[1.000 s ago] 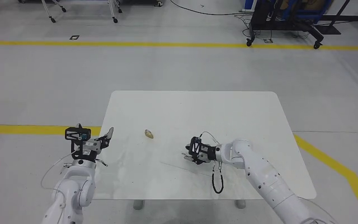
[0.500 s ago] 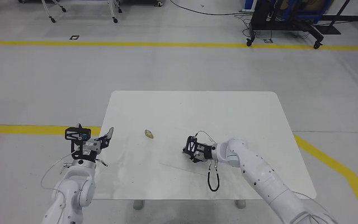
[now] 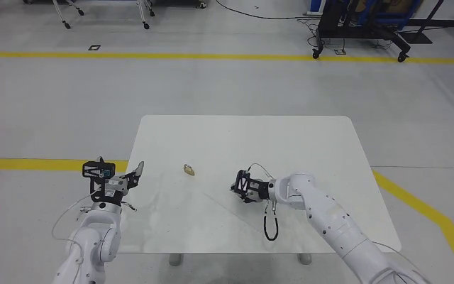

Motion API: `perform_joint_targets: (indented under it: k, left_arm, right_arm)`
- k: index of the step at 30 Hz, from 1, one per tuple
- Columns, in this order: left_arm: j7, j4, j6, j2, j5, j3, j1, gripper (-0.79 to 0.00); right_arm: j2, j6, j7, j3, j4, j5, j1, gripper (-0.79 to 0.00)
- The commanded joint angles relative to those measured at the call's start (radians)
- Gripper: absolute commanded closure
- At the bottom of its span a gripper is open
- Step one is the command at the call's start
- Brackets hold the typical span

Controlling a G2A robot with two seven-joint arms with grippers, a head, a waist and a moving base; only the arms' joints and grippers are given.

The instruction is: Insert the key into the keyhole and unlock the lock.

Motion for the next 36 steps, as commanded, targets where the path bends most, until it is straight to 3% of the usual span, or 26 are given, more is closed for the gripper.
perform_joint_targets:
  k: [1,16,20,24,28,36]
  left_arm:
    - [0.000,0.000,0.000,0.000,0.000,0.000,0.000,-0.785]
    - [0.000,0.000,0.000,0.000,0.000,0.000,0.000,-0.785]
    - [0.000,0.000,0.000,0.000,0.000,0.000,0.000,-0.785]
    - [0.000,0.000,0.000,0.000,0.000,0.000,0.000,-0.785]
    - [0.000,0.000,0.000,0.000,0.000,0.000,0.000,-0.785]
    - [0.000,0.000,0.000,0.000,0.000,0.000,0.000,-0.785]
  right_arm:
    - [0.005,0.008,-0.023,0.016,-0.024,-0.007,-0.007,0.000]
    - [0.015,0.014,-0.064,0.051,-0.054,0.006,-0.027,0.000]
    - [0.014,0.044,-0.158,0.089,-0.037,0.127,-0.051,0.000]
    - [0.018,-0.051,-0.307,0.145,-0.026,0.320,-0.081,0.000]
    - [0.035,-0.195,-0.357,0.210,-0.041,0.440,-0.119,0.000]
    - [0.035,-0.195,-0.357,0.210,-0.041,0.440,-0.119,0.000]
